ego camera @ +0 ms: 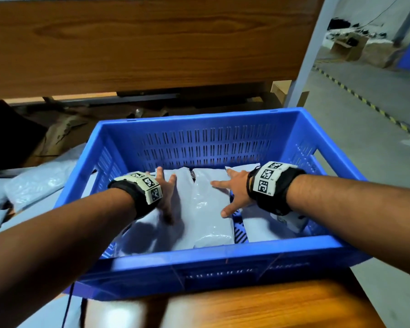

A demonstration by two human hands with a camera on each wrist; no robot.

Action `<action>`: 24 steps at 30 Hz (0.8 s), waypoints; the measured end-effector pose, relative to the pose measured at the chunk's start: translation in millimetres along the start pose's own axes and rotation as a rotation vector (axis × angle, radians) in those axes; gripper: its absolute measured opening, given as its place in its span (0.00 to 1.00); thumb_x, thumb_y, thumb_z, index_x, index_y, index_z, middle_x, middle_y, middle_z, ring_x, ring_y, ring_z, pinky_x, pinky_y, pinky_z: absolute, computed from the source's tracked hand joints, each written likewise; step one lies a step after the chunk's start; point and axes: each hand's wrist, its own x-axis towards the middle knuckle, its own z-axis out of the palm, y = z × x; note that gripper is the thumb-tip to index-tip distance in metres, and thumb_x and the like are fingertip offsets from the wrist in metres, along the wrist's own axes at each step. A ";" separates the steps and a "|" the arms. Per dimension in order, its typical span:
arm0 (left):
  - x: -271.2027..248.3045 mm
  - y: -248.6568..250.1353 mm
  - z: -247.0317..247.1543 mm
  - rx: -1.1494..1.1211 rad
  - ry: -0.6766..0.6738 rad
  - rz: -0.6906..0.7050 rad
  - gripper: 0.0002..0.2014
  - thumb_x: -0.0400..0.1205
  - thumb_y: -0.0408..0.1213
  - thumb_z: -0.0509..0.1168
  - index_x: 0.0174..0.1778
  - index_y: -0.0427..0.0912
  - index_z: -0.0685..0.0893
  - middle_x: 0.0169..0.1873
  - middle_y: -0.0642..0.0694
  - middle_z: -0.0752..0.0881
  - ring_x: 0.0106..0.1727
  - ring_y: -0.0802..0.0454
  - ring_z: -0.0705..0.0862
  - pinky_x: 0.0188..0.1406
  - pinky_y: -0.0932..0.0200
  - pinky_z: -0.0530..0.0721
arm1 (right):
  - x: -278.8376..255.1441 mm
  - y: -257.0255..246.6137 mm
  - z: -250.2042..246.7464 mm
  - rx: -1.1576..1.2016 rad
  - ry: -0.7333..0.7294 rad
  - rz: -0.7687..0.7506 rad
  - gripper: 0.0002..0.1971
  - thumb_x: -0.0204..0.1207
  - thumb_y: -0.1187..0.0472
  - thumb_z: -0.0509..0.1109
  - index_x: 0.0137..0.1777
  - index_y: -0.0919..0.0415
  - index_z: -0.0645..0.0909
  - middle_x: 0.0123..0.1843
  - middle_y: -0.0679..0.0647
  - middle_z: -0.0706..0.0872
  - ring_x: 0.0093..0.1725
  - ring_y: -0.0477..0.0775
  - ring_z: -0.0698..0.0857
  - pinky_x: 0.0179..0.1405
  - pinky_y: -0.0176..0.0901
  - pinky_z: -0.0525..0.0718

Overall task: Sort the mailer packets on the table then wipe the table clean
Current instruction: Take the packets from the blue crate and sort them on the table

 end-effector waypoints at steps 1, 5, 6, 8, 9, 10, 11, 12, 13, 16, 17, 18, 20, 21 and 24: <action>0.8 -0.3 5.0 -0.038 -0.027 0.002 0.71 0.57 0.65 0.79 0.84 0.49 0.37 0.82 0.34 0.35 0.81 0.27 0.55 0.78 0.36 0.60 | 1.3 -1.8 0.8 -0.021 -0.017 0.010 0.53 0.65 0.26 0.69 0.83 0.33 0.40 0.85 0.63 0.36 0.82 0.73 0.56 0.77 0.65 0.60; 4.6 -0.5 7.6 -0.123 -0.028 0.077 0.69 0.60 0.62 0.80 0.84 0.53 0.35 0.81 0.37 0.31 0.80 0.30 0.61 0.77 0.43 0.63 | 2.7 1.7 4.2 -0.038 -0.039 0.004 0.53 0.66 0.31 0.73 0.82 0.32 0.40 0.86 0.60 0.37 0.82 0.73 0.53 0.77 0.67 0.59; 5.5 -1.6 6.7 -0.124 -0.021 0.100 0.68 0.61 0.60 0.80 0.84 0.54 0.35 0.82 0.37 0.32 0.80 0.32 0.62 0.77 0.44 0.64 | 2.7 3.7 5.2 -0.039 -0.034 -0.001 0.53 0.66 0.32 0.74 0.82 0.31 0.41 0.86 0.59 0.37 0.82 0.73 0.53 0.77 0.67 0.59; 5.2 -4.3 4.8 -0.129 -0.018 0.107 0.65 0.64 0.56 0.80 0.83 0.55 0.36 0.82 0.38 0.32 0.80 0.32 0.63 0.77 0.46 0.64 | 3.7 7.0 6.8 -0.048 -0.027 -0.002 0.53 0.65 0.34 0.76 0.81 0.29 0.41 0.86 0.57 0.38 0.82 0.71 0.53 0.77 0.68 0.60; 4.5 -5.0 3.7 -0.123 -0.024 0.096 0.65 0.64 0.55 0.81 0.83 0.56 0.36 0.82 0.37 0.31 0.80 0.31 0.62 0.77 0.45 0.64 | 3.7 7.9 6.6 -0.053 -0.022 0.000 0.53 0.65 0.34 0.76 0.81 0.29 0.42 0.86 0.57 0.38 0.83 0.71 0.52 0.77 0.68 0.60; 2.8 -4.8 2.3 -0.120 -0.033 0.082 0.66 0.63 0.56 0.81 0.83 0.56 0.35 0.81 0.36 0.30 0.80 0.28 0.59 0.78 0.41 0.63 | 3.5 8.0 5.6 -0.053 -0.015 0.001 0.54 0.64 0.34 0.77 0.81 0.30 0.42 0.86 0.57 0.38 0.83 0.71 0.52 0.77 0.68 0.60; 0.3 -2.9 -0.7 -0.128 -0.038 0.076 0.67 0.62 0.57 0.81 0.83 0.55 0.35 0.80 0.35 0.29 0.81 0.25 0.53 0.78 0.36 0.61 | 2.5 7.8 3.3 -0.042 0.000 -0.003 0.55 0.63 0.34 0.77 0.82 0.30 0.43 0.86 0.58 0.39 0.83 0.71 0.51 0.78 0.68 0.59; -1.9 0.1 -4.2 -0.156 -0.027 0.089 0.68 0.63 0.58 0.80 0.83 0.53 0.34 0.80 0.35 0.28 0.81 0.25 0.47 0.78 0.32 0.59 | 1.2 7.5 0.3 -0.016 0.023 -0.011 0.55 0.62 0.34 0.78 0.82 0.32 0.43 0.86 0.59 0.41 0.83 0.71 0.50 0.79 0.68 0.59; -3.8 4.3 -8.1 -0.200 -0.004 0.119 0.66 0.64 0.60 0.78 0.83 0.51 0.33 0.80 0.36 0.28 0.82 0.27 0.43 0.78 0.30 0.57 | 0.6 8.7 -3.2 0.021 0.051 -0.019 0.57 0.61 0.34 0.78 0.83 0.34 0.44 0.86 0.60 0.42 0.83 0.71 0.51 0.80 0.66 0.58; -10.1 23.3 -13.5 -0.275 0.054 0.230 0.61 0.66 0.72 0.67 0.84 0.52 0.36 0.82 0.42 0.30 0.83 0.36 0.37 0.76 0.23 0.49 | -2.2 21.5 -8.2 0.049 0.058 0.026 0.61 0.59 0.36 0.81 0.85 0.43 0.43 0.86 0.62 0.43 0.84 0.69 0.52 0.82 0.61 0.56; -11.0 30.8 -10.1 -0.241 0.048 0.259 0.61 0.66 0.74 0.66 0.84 0.52 0.38 0.83 0.44 0.32 0.84 0.37 0.37 0.75 0.21 0.48 | -2.7 27.4 -5.9 0.024 0.027 0.059 0.62 0.60 0.37 0.81 0.85 0.45 0.42 0.86 0.61 0.41 0.84 0.67 0.52 0.82 0.61 0.56; -10.9 37.9 -4.3 -0.190 0.038 0.274 0.60 0.65 0.75 0.65 0.84 0.51 0.40 0.83 0.44 0.34 0.84 0.38 0.37 0.74 0.20 0.46 | -3.3 32.7 -2.7 -0.009 -0.008 0.090 0.63 0.60 0.38 0.82 0.85 0.46 0.40 0.86 0.61 0.40 0.84 0.66 0.52 0.81 0.61 0.56; -8.0 48.2 7.6 -0.076 0.037 0.265 0.60 0.65 0.77 0.63 0.84 0.52 0.41 0.83 0.45 0.33 0.83 0.37 0.35 0.71 0.17 0.44 | -3.3 39.5 5.1 -0.051 -0.052 0.123 0.64 0.61 0.39 0.81 0.84 0.45 0.35 0.86 0.59 0.38 0.84 0.65 0.53 0.81 0.62 0.58; -7.1 49.8 12.3 -0.042 0.052 0.250 0.59 0.65 0.77 0.62 0.84 0.53 0.41 0.83 0.45 0.33 0.83 0.37 0.35 0.70 0.16 0.43 | -1.6 39.5 7.3 -0.053 -0.053 0.122 0.65 0.61 0.38 0.81 0.84 0.44 0.34 0.86 0.59 0.38 0.84 0.65 0.53 0.80 0.63 0.59; -6.2 58.4 11.1 -0.034 0.116 0.240 0.58 0.62 0.80 0.61 0.83 0.59 0.42 0.83 0.44 0.33 0.83 0.35 0.36 0.68 0.15 0.45 | -0.9 41.9 7.5 -0.021 -0.036 0.115 0.64 0.62 0.38 0.81 0.84 0.43 0.35 0.86 0.58 0.38 0.84 0.64 0.53 0.80 0.62 0.58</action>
